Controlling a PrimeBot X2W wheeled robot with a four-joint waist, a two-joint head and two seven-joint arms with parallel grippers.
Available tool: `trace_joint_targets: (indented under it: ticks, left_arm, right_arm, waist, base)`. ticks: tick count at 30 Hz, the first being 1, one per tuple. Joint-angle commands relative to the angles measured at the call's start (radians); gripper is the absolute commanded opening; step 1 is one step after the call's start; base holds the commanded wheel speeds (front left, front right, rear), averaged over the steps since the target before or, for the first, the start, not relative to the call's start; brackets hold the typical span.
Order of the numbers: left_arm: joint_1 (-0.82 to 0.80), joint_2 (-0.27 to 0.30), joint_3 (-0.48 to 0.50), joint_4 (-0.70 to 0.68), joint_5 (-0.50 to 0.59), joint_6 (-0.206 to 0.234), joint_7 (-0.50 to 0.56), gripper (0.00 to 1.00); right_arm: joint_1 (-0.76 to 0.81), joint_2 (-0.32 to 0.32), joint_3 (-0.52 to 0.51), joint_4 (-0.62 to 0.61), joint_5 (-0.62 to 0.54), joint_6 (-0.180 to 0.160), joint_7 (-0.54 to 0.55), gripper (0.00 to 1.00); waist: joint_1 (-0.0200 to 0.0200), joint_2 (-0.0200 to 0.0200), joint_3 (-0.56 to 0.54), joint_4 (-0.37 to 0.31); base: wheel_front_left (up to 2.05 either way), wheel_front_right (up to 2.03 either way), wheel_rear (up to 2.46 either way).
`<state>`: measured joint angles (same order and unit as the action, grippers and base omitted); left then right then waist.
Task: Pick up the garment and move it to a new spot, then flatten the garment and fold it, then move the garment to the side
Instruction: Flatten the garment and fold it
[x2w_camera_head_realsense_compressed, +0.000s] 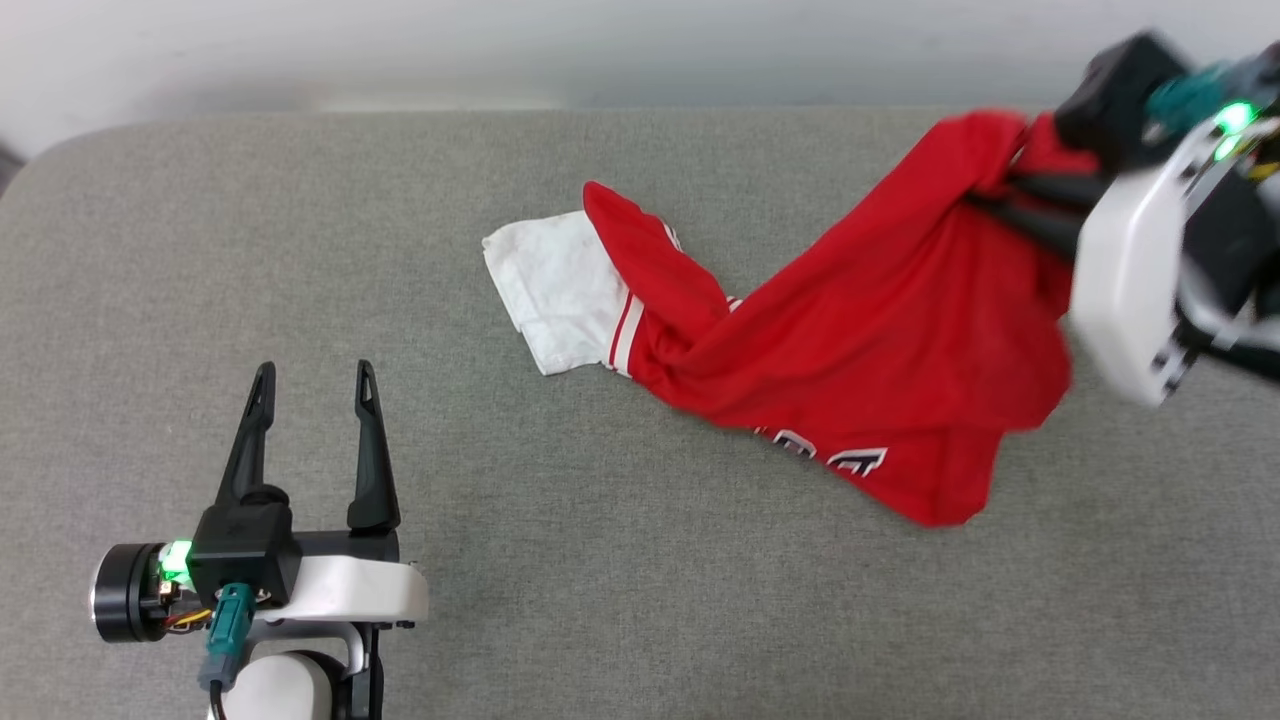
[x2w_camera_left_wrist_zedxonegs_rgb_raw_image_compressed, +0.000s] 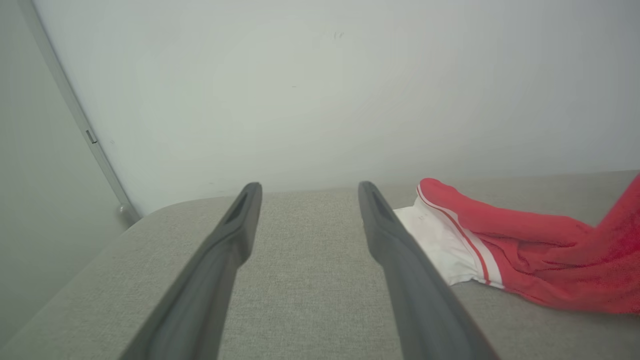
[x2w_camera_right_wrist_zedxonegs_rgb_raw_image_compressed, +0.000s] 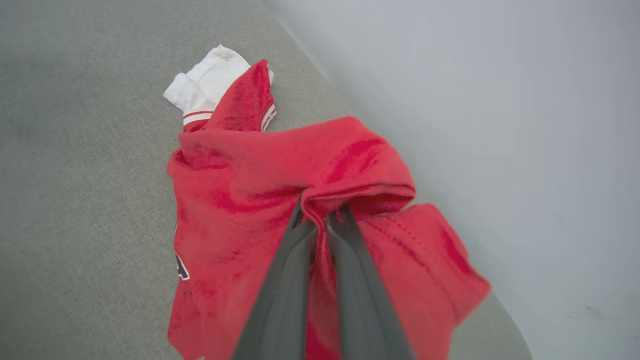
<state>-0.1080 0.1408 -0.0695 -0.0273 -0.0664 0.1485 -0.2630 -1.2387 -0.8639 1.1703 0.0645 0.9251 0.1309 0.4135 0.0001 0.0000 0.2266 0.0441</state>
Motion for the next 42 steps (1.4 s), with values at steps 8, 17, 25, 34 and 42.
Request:
trace_joint_targets:
  ticks: [8, 17, 25, 34, 42]
  left_arm:
    - [0.034, -0.018, 0.025, 0.003, 0.012, -0.024, -0.002, 1.0]
    - [0.032, -0.033, 0.036, 0.007, 0.025, -0.04, -0.002, 1.0]
    - [0.041, -0.032, 0.058, 0.017, 0.035, -0.047, -0.002, 1.0]
    - [0.06, -0.037, 0.057, 0.018, 0.05, -0.044, -0.002, 1.0]
    - [0.033, -0.038, 0.058, 0.01, 0.047, -0.054, -0.002, 1.0]
  right_arm:
    - [0.21, 0.036, 0.085, -0.174, 0.009, 0.0, 0.006, 0.0]
    - [0.541, 0.104, 0.11, -0.111, -0.05, 0.0, 0.01, 0.0]
    - [0.561, 0.128, 0.081, -0.069, -0.1, 0.0, -0.094, 1.0]
    - [0.435, 0.016, -0.138, -0.213, -0.139, 0.0, -0.114, 1.0]
    - [0.327, -0.041, -0.265, -0.183, -0.101, 0.0, 0.099, 1.0]
  waist:
    - [-0.0001, 0.0, -0.037, 0.0]
    - [-0.0001, 0.0, -0.017, 0.019]
    - [-0.0001, 0.0, -0.024, 0.003]
    - [-0.0001, 0.0, -0.056, -0.016]
    - [-0.0001, 0.0, -0.023, 0.001]
  base:
    - [0.0, 0.0, 0.0]
    - [0.0, 0.0, 0.0]
    - [0.0, 0.0, 0.0]
    - [0.0, 0.0, 0.0]
    - [0.0, 0.0, 0.0]
